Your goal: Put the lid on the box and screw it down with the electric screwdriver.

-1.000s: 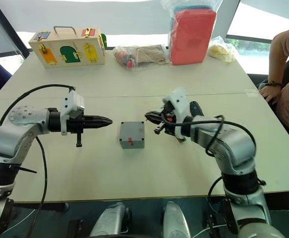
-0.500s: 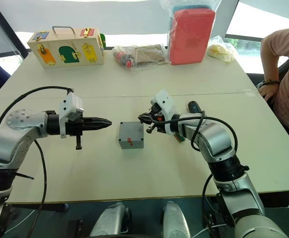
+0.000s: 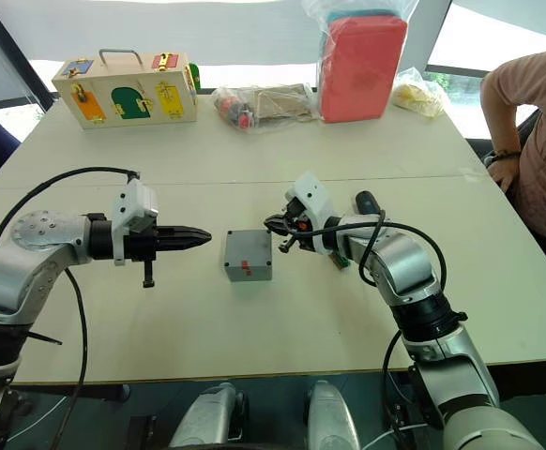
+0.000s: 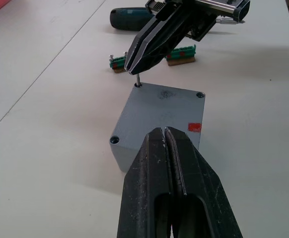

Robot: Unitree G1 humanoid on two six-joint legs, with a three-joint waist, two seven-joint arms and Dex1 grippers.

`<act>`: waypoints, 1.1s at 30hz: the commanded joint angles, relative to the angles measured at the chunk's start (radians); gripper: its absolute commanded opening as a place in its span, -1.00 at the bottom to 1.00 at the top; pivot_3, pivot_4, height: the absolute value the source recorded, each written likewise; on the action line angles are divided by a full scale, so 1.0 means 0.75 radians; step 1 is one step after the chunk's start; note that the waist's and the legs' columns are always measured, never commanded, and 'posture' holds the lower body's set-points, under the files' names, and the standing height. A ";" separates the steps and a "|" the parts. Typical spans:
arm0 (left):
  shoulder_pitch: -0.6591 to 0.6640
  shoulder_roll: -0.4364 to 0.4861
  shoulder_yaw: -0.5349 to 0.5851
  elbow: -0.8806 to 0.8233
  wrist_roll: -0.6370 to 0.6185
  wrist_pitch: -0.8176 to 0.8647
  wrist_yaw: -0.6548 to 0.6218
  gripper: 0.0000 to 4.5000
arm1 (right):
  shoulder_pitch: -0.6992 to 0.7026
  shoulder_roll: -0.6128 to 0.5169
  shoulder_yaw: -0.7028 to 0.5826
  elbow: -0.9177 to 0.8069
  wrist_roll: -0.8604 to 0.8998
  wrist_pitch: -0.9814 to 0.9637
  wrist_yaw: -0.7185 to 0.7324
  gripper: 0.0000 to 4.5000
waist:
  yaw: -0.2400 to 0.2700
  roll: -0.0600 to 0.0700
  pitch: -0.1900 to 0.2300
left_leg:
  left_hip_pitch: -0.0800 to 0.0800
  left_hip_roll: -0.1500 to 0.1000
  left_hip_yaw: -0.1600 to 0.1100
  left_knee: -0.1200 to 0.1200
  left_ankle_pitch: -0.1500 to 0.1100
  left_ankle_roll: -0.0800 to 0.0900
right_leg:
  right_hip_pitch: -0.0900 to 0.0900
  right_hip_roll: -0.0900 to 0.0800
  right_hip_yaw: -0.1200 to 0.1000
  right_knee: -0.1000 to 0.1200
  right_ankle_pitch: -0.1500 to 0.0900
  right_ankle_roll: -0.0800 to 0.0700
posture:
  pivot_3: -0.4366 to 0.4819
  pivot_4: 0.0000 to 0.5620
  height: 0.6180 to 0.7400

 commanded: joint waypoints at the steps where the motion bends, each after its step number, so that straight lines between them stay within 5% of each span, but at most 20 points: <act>1: -0.004 0.019 0.044 -0.046 -0.017 -0.004 0.010 -1.00 | -0.023 0.009 -0.002 -0.008 -0.012 -0.033 0.018 -0.98 | 0.000 0.000 0.000 | 0.000 0.000 0.000 0.000 0.000 0.000 | 0.000 0.000 0.000 0.000 0.000 0.000 | -0.05 -0.47 0.83; 20: -0.003 -0.001 0.031 -0.054 -0.019 0.000 0.054 -1.00 | -0.009 0.030 0.031 0.031 -0.033 -0.014 0.088 -0.98 | 0.000 0.000 0.000 | 0.000 0.000 0.000 0.000 0.000 0.000 | 0.000 0.000 0.000 0.000 0.000 0.000 | -0.05 -0.47 0.83; 23: -0.005 -0.003 0.030 -0.050 -0.020 -0.002 0.056 -1.00 | -0.012 0.027 0.023 0.021 -0.026 0.001 0.096 -0.68 | 0.000 0.000 0.000 | 0.000 0.000 0.000 0.000 0.000 0.000 | 0.000 0.000 0.000 0.000 0.000 0.000 | -0.05 -0.47 0.83; 30: -0.028 -0.038 0.001 -0.043 -0.017 -0.004 0.059 -1.00 | -0.028 -0.098 -0.140 -0.181 0.058 0.095 0.111 0.53 | 0.003 0.001 0.001 | 0.000 0.000 0.000 0.000 0.000 0.000 | 0.000 -0.001 0.000 0.000 0.000 0.000 | -0.05 -0.47 0.83; 33: -0.040 -0.049 -0.007 -0.032 -0.018 -0.011 0.042 -1.00 | -0.033 -0.159 -0.296 -0.250 0.125 0.196 0.060 0.53 | 0.005 0.000 0.001 | 0.000 0.000 0.000 0.000 0.000 0.000 | 0.000 -0.001 0.000 0.000 0.000 0.000 | -0.05 -0.47 0.83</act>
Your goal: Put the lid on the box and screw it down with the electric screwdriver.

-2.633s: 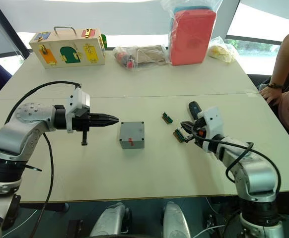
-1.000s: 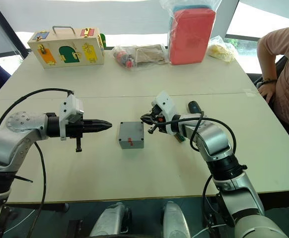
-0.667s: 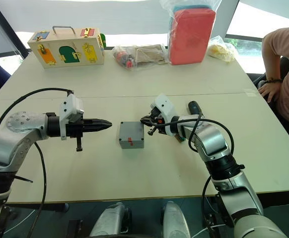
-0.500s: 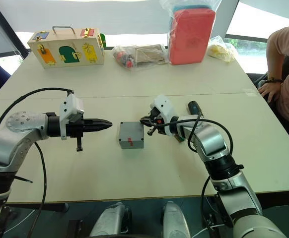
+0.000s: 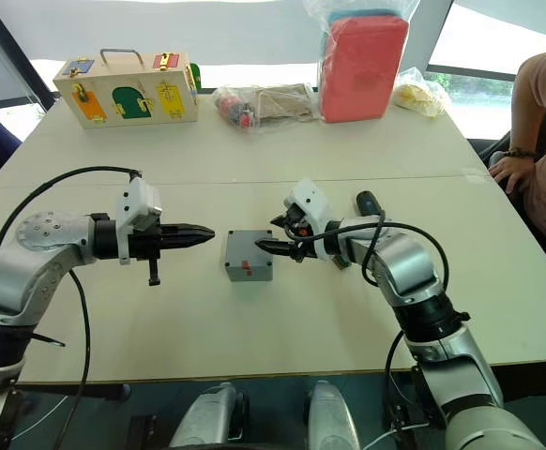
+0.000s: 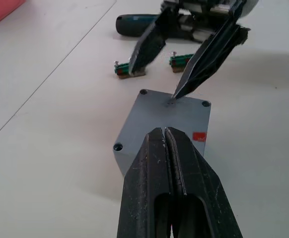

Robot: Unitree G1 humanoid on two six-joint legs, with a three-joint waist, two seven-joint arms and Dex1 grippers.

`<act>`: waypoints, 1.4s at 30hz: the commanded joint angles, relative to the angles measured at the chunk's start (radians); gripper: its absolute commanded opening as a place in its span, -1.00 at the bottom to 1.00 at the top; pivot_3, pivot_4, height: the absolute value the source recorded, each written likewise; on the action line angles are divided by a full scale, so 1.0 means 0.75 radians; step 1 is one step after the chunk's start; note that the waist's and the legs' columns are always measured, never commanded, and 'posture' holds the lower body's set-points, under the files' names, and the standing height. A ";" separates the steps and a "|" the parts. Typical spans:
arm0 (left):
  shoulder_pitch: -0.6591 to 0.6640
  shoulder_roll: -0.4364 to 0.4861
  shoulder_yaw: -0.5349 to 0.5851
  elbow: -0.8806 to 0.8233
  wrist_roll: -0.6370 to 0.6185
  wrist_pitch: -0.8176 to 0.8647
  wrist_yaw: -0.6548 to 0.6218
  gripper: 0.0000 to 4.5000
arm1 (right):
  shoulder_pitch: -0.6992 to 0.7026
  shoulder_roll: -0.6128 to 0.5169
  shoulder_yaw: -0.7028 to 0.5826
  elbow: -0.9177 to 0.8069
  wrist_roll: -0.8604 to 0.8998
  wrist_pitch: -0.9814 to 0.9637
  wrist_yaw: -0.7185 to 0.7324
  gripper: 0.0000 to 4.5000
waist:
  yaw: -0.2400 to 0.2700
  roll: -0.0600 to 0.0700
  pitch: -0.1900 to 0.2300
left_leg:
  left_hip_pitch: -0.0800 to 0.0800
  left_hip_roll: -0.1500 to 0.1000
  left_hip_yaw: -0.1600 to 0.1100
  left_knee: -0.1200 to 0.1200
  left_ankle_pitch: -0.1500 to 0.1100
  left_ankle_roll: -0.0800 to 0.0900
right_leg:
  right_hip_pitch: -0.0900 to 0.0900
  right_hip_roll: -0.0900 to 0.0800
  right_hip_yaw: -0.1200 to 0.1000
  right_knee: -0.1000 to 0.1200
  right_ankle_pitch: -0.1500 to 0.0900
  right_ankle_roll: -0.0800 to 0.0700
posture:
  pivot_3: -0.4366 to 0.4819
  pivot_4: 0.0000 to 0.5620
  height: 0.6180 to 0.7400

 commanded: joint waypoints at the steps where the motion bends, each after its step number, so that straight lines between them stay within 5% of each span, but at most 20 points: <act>1: -0.036 -0.012 0.003 -0.026 -0.013 -0.013 -0.004 -1.00 | -0.027 -0.068 -0.206 -0.114 0.081 0.095 -0.049 0.53 | -0.001 0.000 0.000 | 0.000 0.000 0.000 0.000 0.000 0.000 | 0.000 0.000 0.000 0.000 0.000 0.000 | -0.05 -0.47 0.83; 4: -0.072 -0.028 -0.012 0.002 -0.010 -0.024 -0.027 -1.00 | -0.076 -0.207 -0.341 -0.116 0.153 0.362 -0.072 0.53 | -0.001 0.000 0.000 | 0.000 0.000 0.000 0.000 0.000 0.000 | 0.000 0.000 0.000 0.000 0.000 0.000 | -0.05 -0.47 0.83; 12: -0.137 -0.125 -0.075 0.058 0.011 -0.088 -0.056 -1.00 | -0.182 -0.550 -0.208 0.056 0.156 0.732 -0.055 0.53 | -0.007 0.001 0.001 | 0.000 0.000 0.001 -0.001 0.000 0.000 | 0.000 0.001 0.000 -0.002 0.000 -0.001 | -0.05 -0.47 0.83; 20: -0.139 -0.215 -0.111 0.089 0.019 -0.147 -0.064 -1.00 | -0.291 -0.528 0.065 0.353 0.077 0.888 -0.127 0.53 | -0.004 0.000 0.002 | -0.001 0.000 0.002 -0.001 0.000 0.000 | -0.002 0.001 0.002 -0.001 0.000 -0.001 | -0.05 -0.47 0.83; 36: -0.092 -0.244 -0.102 0.043 0.038 -0.150 0.023 -1.00 | -0.408 -0.376 0.399 0.762 -0.115 0.660 -0.048 0.53 | -0.015 -0.002 0.001 | -0.001 0.001 0.002 -0.001 0.000 0.000 | -0.003 0.003 0.002 -0.001 0.000 0.000 | -0.05 -0.47 0.83; 42: -0.097 -0.253 -0.104 0.054 0.057 -0.179 0.049 -1.00 | -0.497 -0.325 0.458 0.909 -0.184 0.606 0.029 -0.10 | -0.016 -0.003 0.000 | 0.000 0.001 0.003 0.001 0.000 0.000 | -0.002 0.002 0.002 -0.001 0.001 -0.001 | -0.05 -0.47 0.83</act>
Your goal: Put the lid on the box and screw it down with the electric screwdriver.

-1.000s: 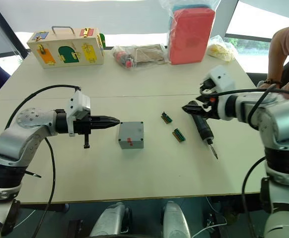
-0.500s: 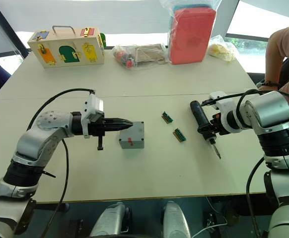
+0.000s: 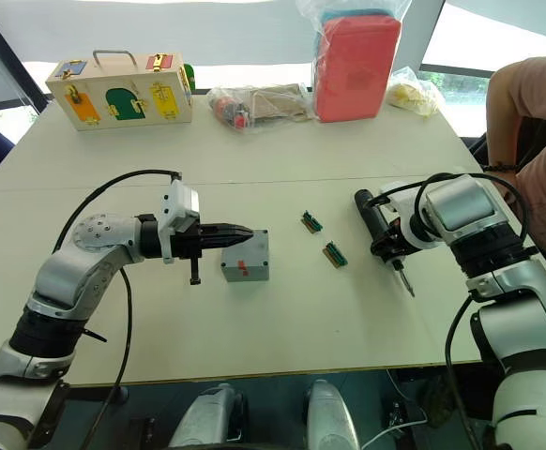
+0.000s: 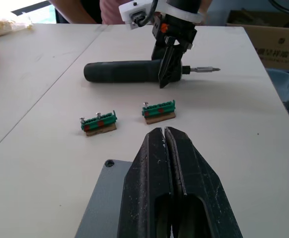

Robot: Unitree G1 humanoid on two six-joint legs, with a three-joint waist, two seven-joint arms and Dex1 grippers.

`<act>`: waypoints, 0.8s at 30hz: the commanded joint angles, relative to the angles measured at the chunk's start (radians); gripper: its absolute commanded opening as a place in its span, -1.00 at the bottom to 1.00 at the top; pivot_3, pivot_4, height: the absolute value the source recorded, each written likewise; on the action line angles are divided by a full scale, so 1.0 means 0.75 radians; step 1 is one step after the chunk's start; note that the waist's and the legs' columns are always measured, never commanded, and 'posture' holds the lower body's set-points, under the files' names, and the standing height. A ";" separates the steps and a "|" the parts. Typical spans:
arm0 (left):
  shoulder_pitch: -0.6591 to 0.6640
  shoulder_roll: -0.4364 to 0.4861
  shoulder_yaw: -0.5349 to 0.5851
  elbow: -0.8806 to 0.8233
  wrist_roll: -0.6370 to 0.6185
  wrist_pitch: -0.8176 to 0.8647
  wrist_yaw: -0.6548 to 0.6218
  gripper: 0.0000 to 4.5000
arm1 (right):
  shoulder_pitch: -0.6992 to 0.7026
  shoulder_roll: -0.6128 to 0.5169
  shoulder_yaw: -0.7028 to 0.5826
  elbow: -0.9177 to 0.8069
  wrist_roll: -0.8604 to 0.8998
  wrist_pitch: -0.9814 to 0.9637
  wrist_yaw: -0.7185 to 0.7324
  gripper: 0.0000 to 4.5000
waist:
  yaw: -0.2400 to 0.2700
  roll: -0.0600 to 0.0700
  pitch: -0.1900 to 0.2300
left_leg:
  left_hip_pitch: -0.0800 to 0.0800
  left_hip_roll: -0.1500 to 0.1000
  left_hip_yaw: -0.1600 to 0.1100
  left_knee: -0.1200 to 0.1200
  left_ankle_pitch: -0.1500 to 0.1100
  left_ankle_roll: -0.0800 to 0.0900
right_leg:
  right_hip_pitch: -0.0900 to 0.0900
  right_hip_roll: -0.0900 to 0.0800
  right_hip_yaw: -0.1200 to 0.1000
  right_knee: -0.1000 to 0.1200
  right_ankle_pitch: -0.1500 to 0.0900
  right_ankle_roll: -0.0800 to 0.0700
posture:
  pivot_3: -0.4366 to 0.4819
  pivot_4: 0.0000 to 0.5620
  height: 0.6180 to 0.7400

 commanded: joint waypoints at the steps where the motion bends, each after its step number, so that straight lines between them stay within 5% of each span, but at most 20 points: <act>1: -0.008 0.000 0.032 -0.026 0.004 -0.045 0.008 -1.00 | -0.033 0.049 0.035 0.059 -0.014 -0.024 0.057 -0.17 | -0.001 0.000 0.000 | 0.000 0.000 0.000 0.000 0.000 0.000 | 0.000 0.000 0.000 0.000 0.000 0.000 | -0.05 -0.47 0.83; 7: -0.011 0.024 0.036 -0.006 0.009 -0.060 -0.009 -1.00 | -0.142 0.093 -0.098 0.126 -0.040 -0.043 0.031 -0.17 | -0.002 0.001 0.000 | 0.000 0.000 0.000 0.000 0.000 0.000 | 0.000 0.000 0.000 0.000 0.000 0.000 | -0.05 -0.47 0.83; 12: -0.006 0.064 0.038 0.013 0.021 -0.073 -0.038 -1.00 | -0.144 0.107 -0.306 -0.086 0.021 -0.094 0.016 -0.17 | 0.006 0.011 0.008 | -0.002 0.000 0.001 -0.002 0.000 0.000 | -0.005 0.000 0.000 0.001 0.000 0.000 | -0.05 -0.47 0.83; 18: -0.019 0.113 0.023 0.043 0.037 -0.071 -0.074 -1.00 | 0.086 0.430 -0.837 -0.708 0.311 -0.473 -0.083 -0.17 | 0.007 0.014 0.010 | -0.012 0.001 -0.001 -0.002 0.000 -0.001 | -0.013 0.002 -0.001 0.002 0.000 0.000 | -0.05 -0.47 0.83; 24: -0.065 0.123 0.006 0.125 0.050 -0.066 -0.126 -1.00 | 0.225 0.717 -0.882 -0.927 0.385 -0.762 -0.214 -0.17 | 0.016 0.013 0.010 | -0.014 -0.002 -0.003 0.002 0.003 -0.005 | -0.010 -0.003 -0.003 0.002 0.003 0.002 | -0.05 -0.47 0.83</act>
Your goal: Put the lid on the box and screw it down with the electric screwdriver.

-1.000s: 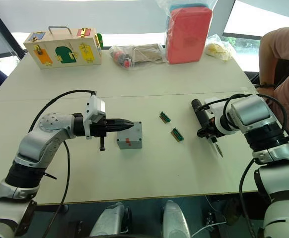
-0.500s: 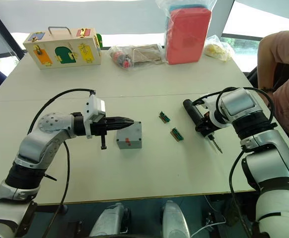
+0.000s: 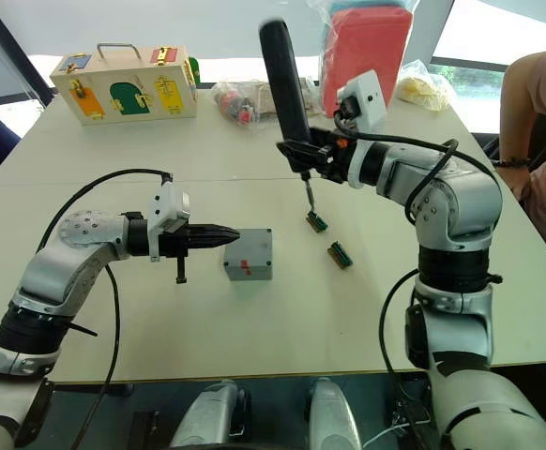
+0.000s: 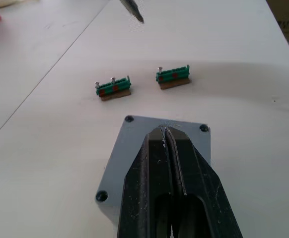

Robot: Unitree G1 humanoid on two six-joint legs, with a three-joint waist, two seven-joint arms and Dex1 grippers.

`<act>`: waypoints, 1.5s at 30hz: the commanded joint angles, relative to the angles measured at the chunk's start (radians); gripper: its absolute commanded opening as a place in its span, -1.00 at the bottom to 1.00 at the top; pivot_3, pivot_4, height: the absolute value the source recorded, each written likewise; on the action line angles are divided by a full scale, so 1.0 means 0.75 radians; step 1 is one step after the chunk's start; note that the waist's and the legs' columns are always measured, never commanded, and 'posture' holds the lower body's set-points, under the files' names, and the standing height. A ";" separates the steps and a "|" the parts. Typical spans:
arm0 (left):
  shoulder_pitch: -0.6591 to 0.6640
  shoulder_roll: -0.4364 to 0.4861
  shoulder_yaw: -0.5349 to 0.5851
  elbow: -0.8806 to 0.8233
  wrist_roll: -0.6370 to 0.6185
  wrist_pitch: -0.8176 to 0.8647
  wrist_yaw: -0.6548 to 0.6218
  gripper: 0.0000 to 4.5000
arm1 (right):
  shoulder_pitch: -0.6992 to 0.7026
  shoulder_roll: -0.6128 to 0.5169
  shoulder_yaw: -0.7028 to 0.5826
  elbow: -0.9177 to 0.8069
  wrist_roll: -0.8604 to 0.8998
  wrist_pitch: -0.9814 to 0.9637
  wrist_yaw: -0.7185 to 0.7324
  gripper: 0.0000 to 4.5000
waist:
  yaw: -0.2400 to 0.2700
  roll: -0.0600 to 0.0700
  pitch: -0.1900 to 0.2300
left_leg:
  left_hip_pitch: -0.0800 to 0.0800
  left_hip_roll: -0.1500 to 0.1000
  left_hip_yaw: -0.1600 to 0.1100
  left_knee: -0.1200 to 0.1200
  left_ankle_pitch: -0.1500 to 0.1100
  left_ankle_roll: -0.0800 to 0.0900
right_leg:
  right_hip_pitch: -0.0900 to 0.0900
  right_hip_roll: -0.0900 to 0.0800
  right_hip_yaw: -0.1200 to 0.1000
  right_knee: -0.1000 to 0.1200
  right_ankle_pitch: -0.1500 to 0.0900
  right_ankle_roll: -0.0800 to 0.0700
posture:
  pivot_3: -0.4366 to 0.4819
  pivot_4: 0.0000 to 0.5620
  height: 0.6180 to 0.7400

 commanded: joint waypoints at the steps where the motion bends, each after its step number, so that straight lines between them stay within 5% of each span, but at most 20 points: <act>1: -0.058 0.007 -0.009 0.029 0.027 -0.027 -0.035 -1.00 | 0.079 0.065 -0.017 -0.146 0.032 -0.206 -0.025 -0.17 | 0.000 0.000 0.000 | 0.000 -0.001 0.000 0.000 0.000 0.000 | 0.001 0.000 0.001 -0.001 0.002 0.001 | -0.05 -0.47 0.83; 5: -0.116 -0.057 -0.075 0.080 0.063 -0.020 -0.038 -1.00 | 0.296 0.123 0.127 -0.201 -0.052 -0.515 0.061 -0.17 | 0.003 0.000 0.000 | 0.000 -0.004 0.001 0.000 0.000 0.000 | 0.003 0.000 0.000 -0.003 0.003 0.000 | -0.05 -0.47 0.83; 16: -0.121 -0.111 -0.146 0.261 0.214 -0.124 -0.029 -1.00 | 0.499 0.289 0.317 -0.088 -0.218 -0.976 0.011 -0.17 | -0.008 0.000 0.000 | 0.001 0.001 0.001 -0.001 0.001 -0.002 | -0.001 0.006 0.001 -0.001 0.002 0.000 | -0.05 -0.47 0.83; 45: -0.123 -0.118 -0.162 0.270 0.261 -0.118 -0.059 -1.00 | 0.492 0.263 0.349 0.247 -0.313 -1.277 0.010 -0.17 | -0.007 0.000 0.000 | 0.006 -0.001 0.000 0.000 0.002 -0.003 | 0.003 0.004 0.002 -0.001 0.002 0.000 | -0.05 -0.47 0.83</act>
